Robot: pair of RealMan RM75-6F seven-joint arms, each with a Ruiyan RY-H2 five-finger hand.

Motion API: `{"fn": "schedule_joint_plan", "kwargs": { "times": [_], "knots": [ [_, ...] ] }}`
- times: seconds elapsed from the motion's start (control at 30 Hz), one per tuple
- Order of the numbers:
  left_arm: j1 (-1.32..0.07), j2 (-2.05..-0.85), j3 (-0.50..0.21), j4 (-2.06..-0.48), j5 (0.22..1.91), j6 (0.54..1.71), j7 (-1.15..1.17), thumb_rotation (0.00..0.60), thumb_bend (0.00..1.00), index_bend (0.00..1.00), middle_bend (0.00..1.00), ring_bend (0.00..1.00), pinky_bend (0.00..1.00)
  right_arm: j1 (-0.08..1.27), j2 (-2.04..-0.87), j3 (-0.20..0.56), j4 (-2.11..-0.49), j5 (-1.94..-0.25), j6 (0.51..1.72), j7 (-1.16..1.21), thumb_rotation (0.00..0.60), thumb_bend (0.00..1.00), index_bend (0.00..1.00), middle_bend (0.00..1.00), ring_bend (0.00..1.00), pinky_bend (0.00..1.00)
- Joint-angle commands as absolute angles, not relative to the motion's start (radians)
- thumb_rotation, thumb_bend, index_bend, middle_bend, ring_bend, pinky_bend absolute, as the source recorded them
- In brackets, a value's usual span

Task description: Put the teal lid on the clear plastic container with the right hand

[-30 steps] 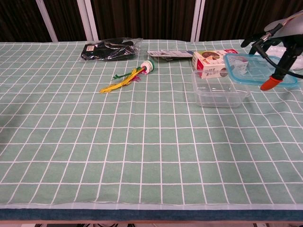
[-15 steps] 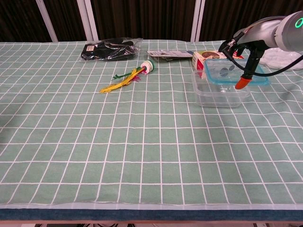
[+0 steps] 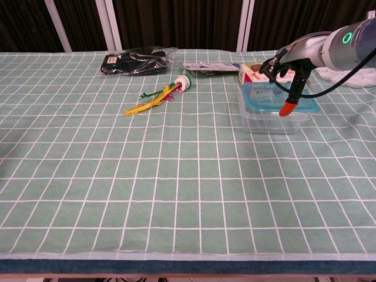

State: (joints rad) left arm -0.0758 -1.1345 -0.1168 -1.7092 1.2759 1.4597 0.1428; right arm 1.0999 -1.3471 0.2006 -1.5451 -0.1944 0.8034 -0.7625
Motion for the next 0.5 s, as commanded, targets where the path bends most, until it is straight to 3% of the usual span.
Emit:
{"fn": "schedule_joint_plan", "kwargs": {
  "times": [0.03, 0.5],
  "knots": [
    [-0.076, -1.134, -0.117, -1.710, 1.274, 1.458, 0.143, 0.600, 0.52, 0.07, 0.00, 0.00, 0.00, 1.108, -1.352, 0.190, -1.549, -0.186, 0.823, -0.761, 0.600, 0.27, 0.00, 0.47, 0.11, 0.00],
    [-0.077, -1.132, -0.118, -1.716, 1.270, 1.458, 0.147, 0.600, 0.52, 0.07, 0.00, 0.00, 0.00, 1.134, -1.394, 0.169, -1.556, -0.171, 0.892, -0.752, 0.600, 0.27, 0.00, 0.47, 0.11, 0.00]
  ]
}}
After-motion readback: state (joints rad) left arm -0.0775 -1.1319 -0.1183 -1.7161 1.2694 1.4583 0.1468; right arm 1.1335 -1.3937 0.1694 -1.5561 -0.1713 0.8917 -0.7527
